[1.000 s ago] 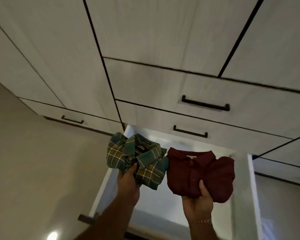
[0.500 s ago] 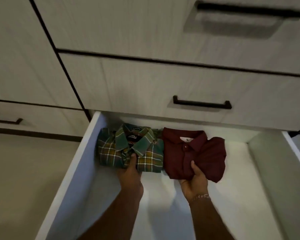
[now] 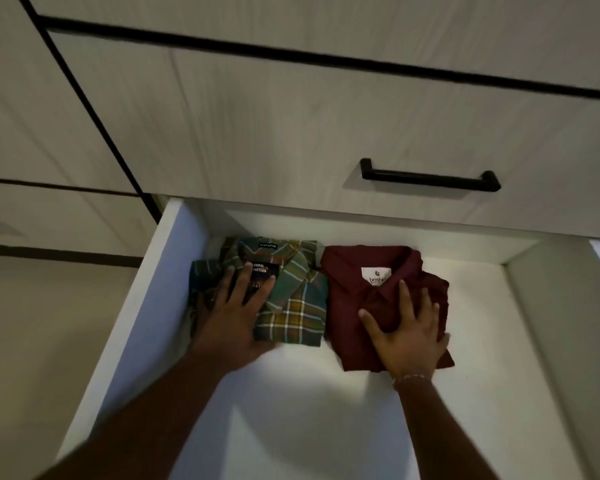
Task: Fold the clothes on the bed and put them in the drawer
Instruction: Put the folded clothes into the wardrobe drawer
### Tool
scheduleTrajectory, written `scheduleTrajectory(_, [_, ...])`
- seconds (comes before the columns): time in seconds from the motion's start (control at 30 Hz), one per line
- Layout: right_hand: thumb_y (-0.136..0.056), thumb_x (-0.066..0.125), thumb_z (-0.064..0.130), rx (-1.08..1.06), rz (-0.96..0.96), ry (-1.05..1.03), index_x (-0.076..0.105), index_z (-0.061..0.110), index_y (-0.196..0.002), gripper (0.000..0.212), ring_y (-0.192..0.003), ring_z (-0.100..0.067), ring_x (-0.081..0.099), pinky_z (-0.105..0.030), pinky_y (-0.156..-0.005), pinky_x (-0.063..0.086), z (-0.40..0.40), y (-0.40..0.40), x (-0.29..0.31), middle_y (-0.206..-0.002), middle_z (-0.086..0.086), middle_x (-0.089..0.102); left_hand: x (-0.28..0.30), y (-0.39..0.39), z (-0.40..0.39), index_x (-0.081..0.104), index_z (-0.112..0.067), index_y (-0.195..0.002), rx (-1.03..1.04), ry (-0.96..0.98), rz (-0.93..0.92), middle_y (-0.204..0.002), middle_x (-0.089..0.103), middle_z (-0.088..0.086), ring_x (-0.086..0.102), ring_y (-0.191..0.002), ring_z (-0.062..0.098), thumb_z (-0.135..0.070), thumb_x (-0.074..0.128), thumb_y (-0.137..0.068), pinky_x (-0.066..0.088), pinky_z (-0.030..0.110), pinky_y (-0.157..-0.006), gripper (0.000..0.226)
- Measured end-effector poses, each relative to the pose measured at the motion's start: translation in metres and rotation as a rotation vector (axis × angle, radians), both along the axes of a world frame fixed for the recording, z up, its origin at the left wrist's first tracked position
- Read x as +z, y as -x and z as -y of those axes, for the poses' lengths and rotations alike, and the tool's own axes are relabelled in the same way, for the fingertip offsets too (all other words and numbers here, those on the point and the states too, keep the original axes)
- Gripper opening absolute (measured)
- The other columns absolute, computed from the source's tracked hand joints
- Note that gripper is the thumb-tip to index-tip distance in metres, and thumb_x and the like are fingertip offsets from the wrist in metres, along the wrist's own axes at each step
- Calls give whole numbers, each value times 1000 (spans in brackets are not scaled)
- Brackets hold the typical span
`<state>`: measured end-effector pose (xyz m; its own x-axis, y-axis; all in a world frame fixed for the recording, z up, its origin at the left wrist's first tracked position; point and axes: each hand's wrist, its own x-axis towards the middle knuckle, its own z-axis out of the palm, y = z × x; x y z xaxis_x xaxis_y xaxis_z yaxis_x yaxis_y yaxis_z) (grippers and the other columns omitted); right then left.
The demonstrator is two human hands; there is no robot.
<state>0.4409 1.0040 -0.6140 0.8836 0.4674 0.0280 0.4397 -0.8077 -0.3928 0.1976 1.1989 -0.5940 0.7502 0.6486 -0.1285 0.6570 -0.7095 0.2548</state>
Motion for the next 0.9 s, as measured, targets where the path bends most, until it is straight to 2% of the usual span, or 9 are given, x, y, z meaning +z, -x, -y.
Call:
scheduleTrajectory(0.07, [-70, 45, 95, 31, -2, 60, 25, 47, -158, 102, -156, -35, 15, -70, -115, 23, -10, -3, -10, -170, -3, 15, -13, 4, -7, -5, -52, -158, 26, -34, 41, -173, -12, -5, -7, -159, 31, -91, 37, -74, 26, 74, -114, 102])
scheduleTrajectory(0.17, [-71, 53, 91, 15, 8, 78, 26, 47, -157, 100, -155, -36, 15, -68, -113, 26, -23, 2, -9, -170, -4, 16, -15, 9, -8, -7, -53, -157, 50, -26, 42, -173, -12, -7, -8, -159, 28, -90, 36, -76, 24, 73, -116, 98])
scheduleTrajectory(0.27, [-72, 52, 92, 6, -5, 83, 23, 48, -157, 100, -155, -36, 12, -67, -115, 23, -29, 8, -8, -171, -3, 13, -14, 8, -8, -9, -54, -156, 50, -45, 49, -172, -13, -8, -11, -159, 27, -89, 32, -77, 23, 72, -117, 96])
scheduleTrajectory(0.37, [-74, 46, 94, 43, -48, 136, 17, 47, -159, 102, -157, -34, 4, -67, -118, 17, -35, 9, -4, -172, 0, 6, -19, 10, -8, -1, -50, -159, 68, -79, 31, -173, -8, -4, -8, -159, 30, -88, 33, -79, 23, 73, -116, 95])
scheduleTrajectory(0.47, [-74, 39, 97, 70, -125, 201, 8, 48, -161, 104, -159, -33, -5, -73, -118, 6, -27, 5, 12, -173, 2, -2, -14, 3, -3, -1, -45, -161, 57, -102, -66, -173, -9, 0, -8, -159, 32, -90, 39, -76, 16, 74, -115, 104])
scheduleTrajectory(0.53, [-76, 38, 96, 82, -156, 191, 3, 46, -162, 105, -159, -31, -8, -74, -117, 0, -18, 8, 31, -173, 4, -6, -1, 3, -1, -14, -40, -161, 45, -91, -158, -171, -23, 2, -20, -157, 32, -92, 47, -71, 5, 72, -119, 121])
scheduleTrajectory(0.63, [-83, 38, 90, 89, -170, 145, -2, 42, -163, 102, -159, -23, -11, -71, -119, -2, 16, 22, 103, -173, 5, -9, 67, 7, 28, -25, -30, -160, 38, -83, -159, -167, -33, 6, -28, -155, 30, -87, 59, -68, 1, 66, -124, 137])
scheduleTrajectory(0.77, [-83, 32, 89, 98, -197, 129, -3, 40, -163, 100, -159, -17, -12, -66, -123, 0, 79, 41, 216, -173, 5, -9, 188, -10, 94, -28, -28, -158, -99, -9, -176, -166, -36, 7, -33, -152, 29, -76, 68, -74, -6, 63, -124, 136])
scheduleTrajectory(0.9, [-89, 50, 76, 30, -223, 55, 7, 35, -165, 96, -160, -23, 3, -64, -125, 5, 152, 68, 375, -174, -1, 3, 349, -23, 155, -29, -28, -158, -228, 75, -135, -167, -34, 3, -32, -153, 26, -69, 62, -85, -7, 59, -125, 124])
